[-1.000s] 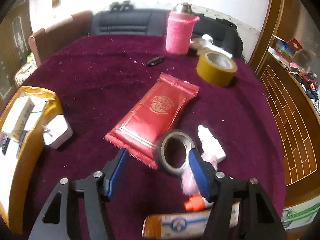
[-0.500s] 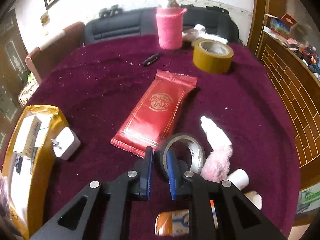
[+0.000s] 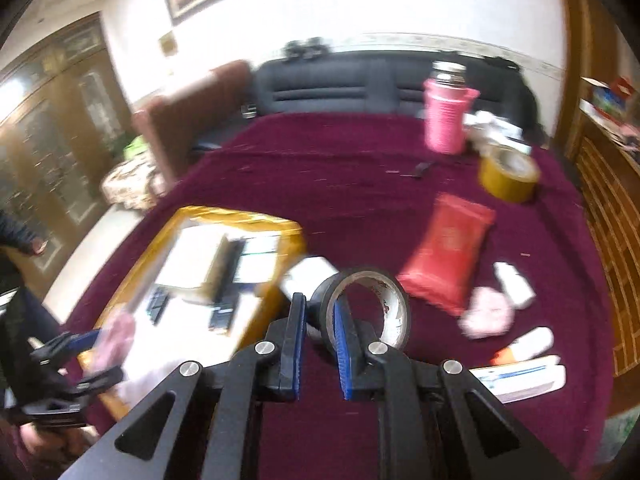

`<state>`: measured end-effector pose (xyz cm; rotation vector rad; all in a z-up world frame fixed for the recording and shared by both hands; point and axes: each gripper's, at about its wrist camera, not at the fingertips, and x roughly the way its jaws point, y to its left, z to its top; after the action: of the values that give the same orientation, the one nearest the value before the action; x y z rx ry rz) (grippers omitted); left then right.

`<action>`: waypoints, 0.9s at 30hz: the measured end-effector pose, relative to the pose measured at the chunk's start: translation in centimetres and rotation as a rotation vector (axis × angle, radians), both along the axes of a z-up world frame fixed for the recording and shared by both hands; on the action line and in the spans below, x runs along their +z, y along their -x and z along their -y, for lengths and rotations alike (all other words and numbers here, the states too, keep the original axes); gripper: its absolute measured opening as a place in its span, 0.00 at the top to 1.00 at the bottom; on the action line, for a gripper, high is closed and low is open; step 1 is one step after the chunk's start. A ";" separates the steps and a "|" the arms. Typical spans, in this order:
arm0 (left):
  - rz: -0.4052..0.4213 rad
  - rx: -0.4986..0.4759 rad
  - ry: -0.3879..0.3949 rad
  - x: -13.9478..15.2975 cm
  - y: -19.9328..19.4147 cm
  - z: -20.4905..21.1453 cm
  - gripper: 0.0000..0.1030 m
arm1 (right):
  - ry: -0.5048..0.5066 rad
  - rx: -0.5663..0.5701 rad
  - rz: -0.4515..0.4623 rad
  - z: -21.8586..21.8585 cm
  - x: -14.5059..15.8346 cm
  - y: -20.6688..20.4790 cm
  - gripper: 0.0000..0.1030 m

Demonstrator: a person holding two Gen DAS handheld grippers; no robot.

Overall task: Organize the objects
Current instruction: 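Lower the pouch into the tray with the left tool while the right tool grasps the tape roll, then open both tools, releasing the pouch and the tape roll in the tray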

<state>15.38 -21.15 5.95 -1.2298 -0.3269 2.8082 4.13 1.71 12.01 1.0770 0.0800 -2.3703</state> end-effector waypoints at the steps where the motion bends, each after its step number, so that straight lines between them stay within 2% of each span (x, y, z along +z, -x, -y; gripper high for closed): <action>1: 0.007 0.011 0.003 -0.3 -0.1 0.4 0.18 | 0.002 0.019 0.005 0.7 -0.1 -0.4 0.85; 6: 0.042 0.046 -0.003 -1.5 -0.3 2.2 0.18 | 0.008 0.137 0.050 6.0 -1.7 -3.0 0.85; 12: 0.079 0.077 0.004 -3.0 0.5 3.6 0.18 | -0.020 0.198 0.120 10.2 -4.9 -4.3 0.85; 17: 0.088 0.071 0.020 -3.2 1.4 3.5 0.18 | -0.054 0.203 0.154 11.8 -6.9 -4.4 0.85; 27: 0.101 0.072 -0.019 -3.1 3.7 3.0 0.18 | -0.094 0.142 0.203 11.5 -9.2 -3.3 0.85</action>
<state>11.67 -24.11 2.83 -1.3867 -0.4109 2.7999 7.43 -9.75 2.83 1.3068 0.1901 -2.1379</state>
